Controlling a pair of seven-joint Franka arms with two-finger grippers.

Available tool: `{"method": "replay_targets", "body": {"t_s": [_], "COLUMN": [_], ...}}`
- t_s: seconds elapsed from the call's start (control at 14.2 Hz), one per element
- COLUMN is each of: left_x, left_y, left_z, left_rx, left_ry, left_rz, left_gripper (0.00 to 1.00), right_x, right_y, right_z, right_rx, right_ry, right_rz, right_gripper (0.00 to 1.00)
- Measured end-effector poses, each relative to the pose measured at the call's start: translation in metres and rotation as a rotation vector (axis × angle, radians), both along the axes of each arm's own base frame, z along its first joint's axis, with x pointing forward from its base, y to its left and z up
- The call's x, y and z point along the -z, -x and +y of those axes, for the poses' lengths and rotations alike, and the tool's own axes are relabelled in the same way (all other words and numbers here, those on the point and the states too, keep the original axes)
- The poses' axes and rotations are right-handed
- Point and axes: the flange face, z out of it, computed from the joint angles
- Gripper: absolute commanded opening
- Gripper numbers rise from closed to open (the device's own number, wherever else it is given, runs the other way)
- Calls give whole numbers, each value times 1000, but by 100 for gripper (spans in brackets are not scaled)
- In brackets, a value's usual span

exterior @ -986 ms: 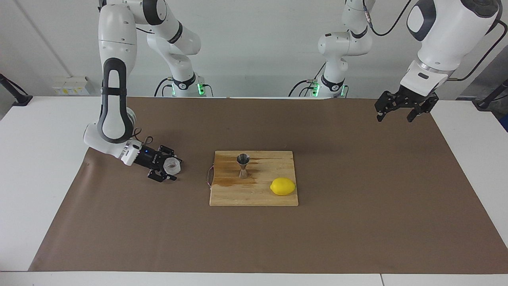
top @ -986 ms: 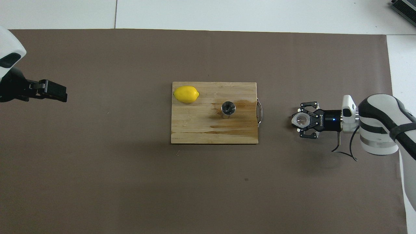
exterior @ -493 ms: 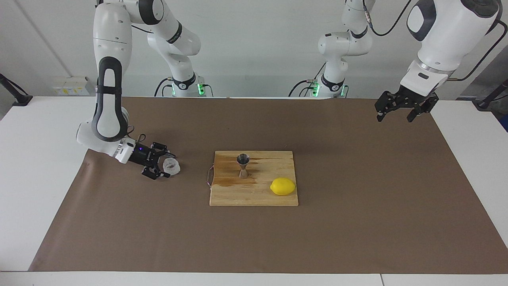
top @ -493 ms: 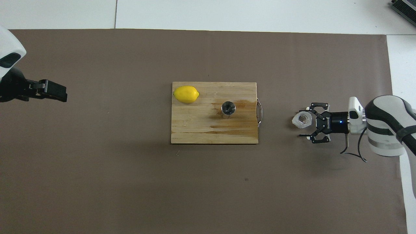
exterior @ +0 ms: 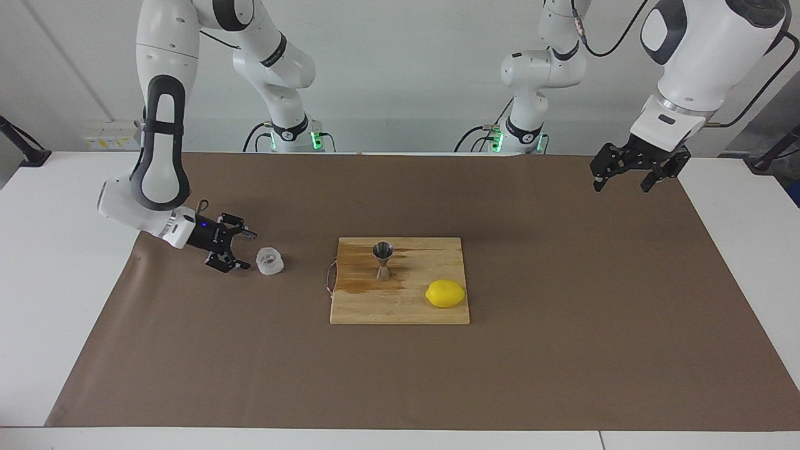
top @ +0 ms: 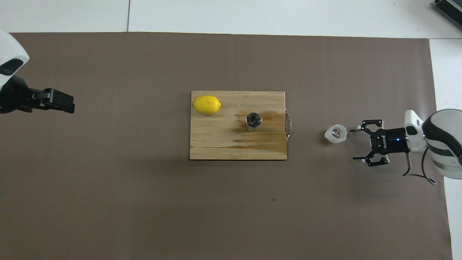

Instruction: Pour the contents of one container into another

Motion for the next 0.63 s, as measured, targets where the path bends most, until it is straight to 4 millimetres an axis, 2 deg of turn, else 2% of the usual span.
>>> {"method": "replay_targets", "body": {"t_s": [0.07, 0.21, 0.49, 0.63], "left_x": [0, 0, 0, 0], "left_y": [0, 0, 0, 0], "left_z": [0, 0, 0, 0], "left_rx": [0, 0, 0, 0], "left_ry": [0, 0, 0, 0], "left_rz": [0, 0, 0, 0], "left_gripper": [100, 100, 100, 100], "right_x": [-21, -51, -78, -98], "right_y": [2, 4, 2, 0], "right_z": [5, 17, 51, 69], "right_rx": [38, 127, 276, 370], "right_ry": [30, 88, 225, 315], "right_rz": [39, 107, 229, 268], "right_gripper": [100, 100, 100, 100]}}
